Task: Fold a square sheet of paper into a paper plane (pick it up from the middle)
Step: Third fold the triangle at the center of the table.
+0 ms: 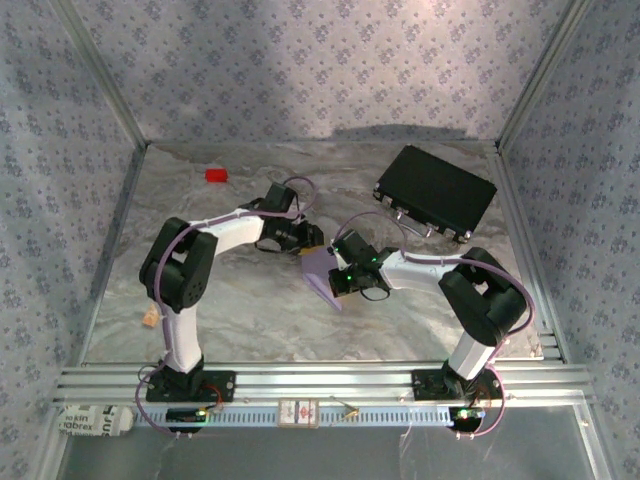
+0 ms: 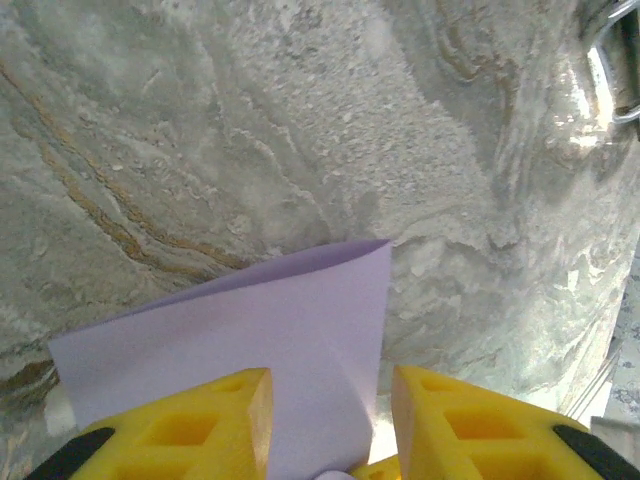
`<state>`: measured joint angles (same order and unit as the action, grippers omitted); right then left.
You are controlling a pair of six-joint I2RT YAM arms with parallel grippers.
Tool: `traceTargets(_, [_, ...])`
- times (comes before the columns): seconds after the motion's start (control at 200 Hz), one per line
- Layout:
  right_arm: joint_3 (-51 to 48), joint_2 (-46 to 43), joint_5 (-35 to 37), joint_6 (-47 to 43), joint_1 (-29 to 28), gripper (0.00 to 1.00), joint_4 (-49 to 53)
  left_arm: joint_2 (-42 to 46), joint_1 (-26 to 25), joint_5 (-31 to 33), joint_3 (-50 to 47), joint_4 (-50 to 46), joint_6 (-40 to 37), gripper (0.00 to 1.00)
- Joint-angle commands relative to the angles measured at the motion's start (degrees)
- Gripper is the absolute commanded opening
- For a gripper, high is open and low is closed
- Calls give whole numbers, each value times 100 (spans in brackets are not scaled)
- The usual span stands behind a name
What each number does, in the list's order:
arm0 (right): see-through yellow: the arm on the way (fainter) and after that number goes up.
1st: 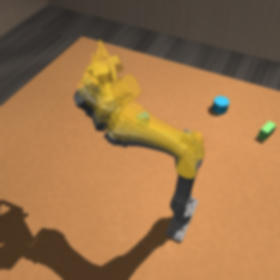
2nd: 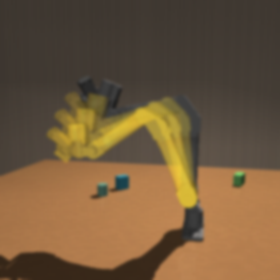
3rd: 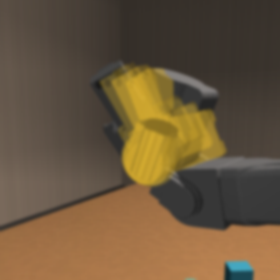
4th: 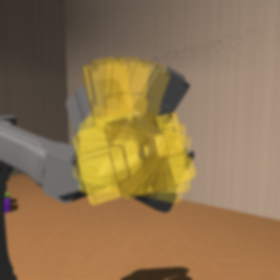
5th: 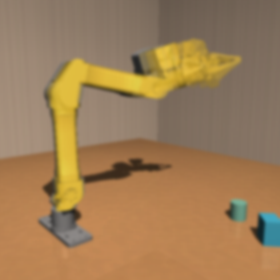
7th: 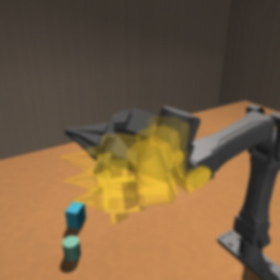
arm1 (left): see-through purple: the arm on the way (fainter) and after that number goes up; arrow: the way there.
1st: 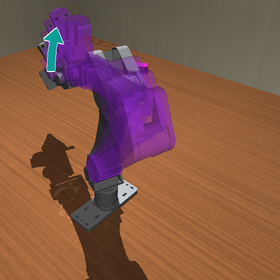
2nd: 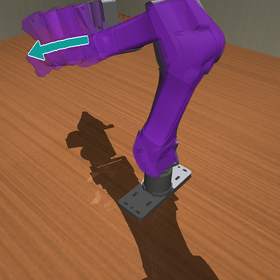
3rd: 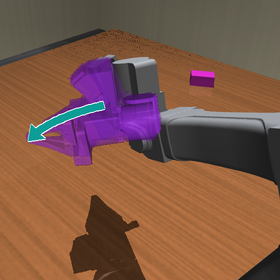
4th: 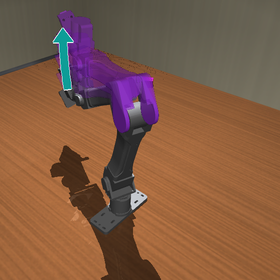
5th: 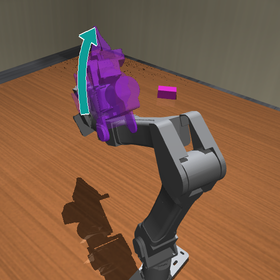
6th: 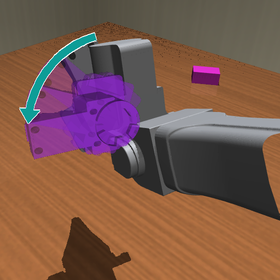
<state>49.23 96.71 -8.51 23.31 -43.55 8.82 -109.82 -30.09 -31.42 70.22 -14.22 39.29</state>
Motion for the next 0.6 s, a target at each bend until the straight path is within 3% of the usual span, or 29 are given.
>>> traceTargets(0.0, [-32,174,149,24,-22,0,200,584,10,80,-136,92,154,30])
traceTargets(0.175, [-60,165,149,33,-17,0,159,1230,-52,-73,-1147,1158,926,14])
traceTargets(0.595, [-124,112,154,33,-3,0,169,1484,-522,-285,-2827,3334,2256,2])
